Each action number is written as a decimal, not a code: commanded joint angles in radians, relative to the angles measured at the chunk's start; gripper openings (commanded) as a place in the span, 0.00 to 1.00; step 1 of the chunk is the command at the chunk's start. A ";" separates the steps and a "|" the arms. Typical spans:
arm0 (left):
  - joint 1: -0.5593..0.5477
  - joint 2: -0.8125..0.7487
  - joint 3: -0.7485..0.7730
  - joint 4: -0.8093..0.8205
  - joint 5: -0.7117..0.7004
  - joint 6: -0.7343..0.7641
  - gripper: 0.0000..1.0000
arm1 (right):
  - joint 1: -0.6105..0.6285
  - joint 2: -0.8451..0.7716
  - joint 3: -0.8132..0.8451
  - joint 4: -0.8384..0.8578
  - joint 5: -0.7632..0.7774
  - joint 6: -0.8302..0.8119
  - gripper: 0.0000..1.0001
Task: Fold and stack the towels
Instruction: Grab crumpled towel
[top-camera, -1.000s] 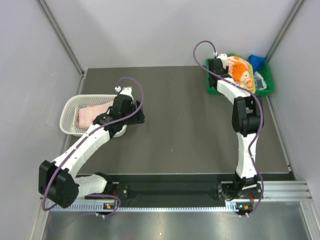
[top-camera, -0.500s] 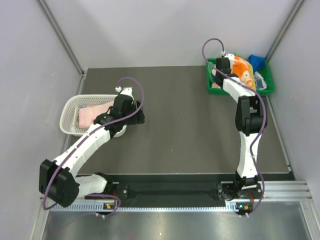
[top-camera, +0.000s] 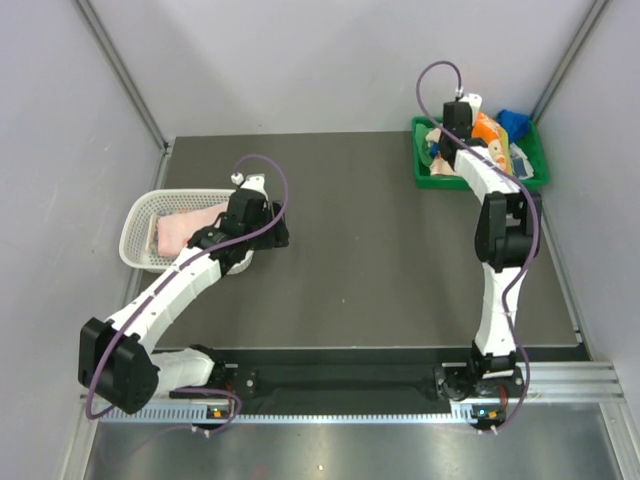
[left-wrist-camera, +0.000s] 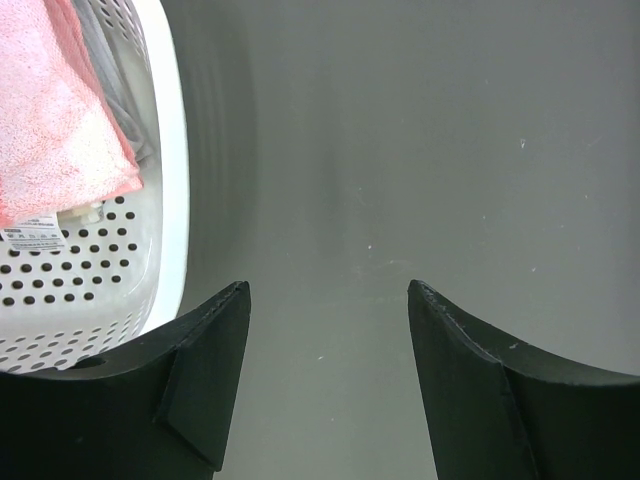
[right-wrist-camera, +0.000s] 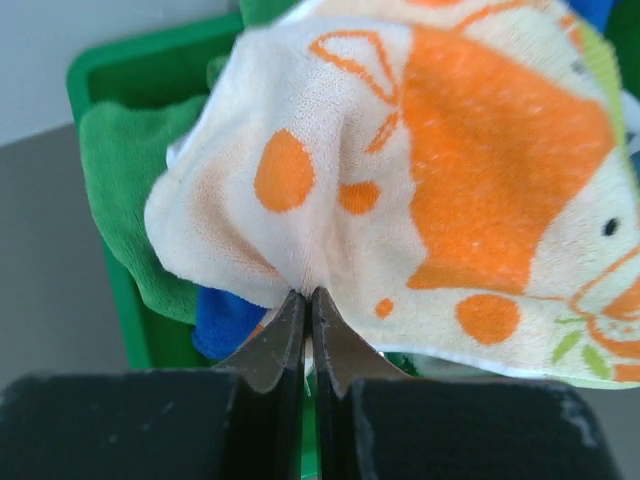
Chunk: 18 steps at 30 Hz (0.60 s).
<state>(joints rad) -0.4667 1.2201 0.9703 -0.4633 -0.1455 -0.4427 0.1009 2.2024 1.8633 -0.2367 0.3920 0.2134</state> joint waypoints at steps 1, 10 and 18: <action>-0.003 -0.004 0.011 0.041 0.006 -0.001 0.69 | -0.026 -0.125 0.094 0.031 0.007 0.003 0.00; -0.004 0.004 0.016 0.046 0.009 -0.005 0.68 | -0.029 -0.177 0.097 0.091 -0.005 -0.029 0.00; -0.004 0.007 0.022 0.048 0.012 -0.008 0.67 | -0.032 -0.236 0.134 0.096 0.004 -0.040 0.00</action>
<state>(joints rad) -0.4667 1.2205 0.9703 -0.4629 -0.1452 -0.4431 0.0776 2.0708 1.9465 -0.1940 0.3912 0.1883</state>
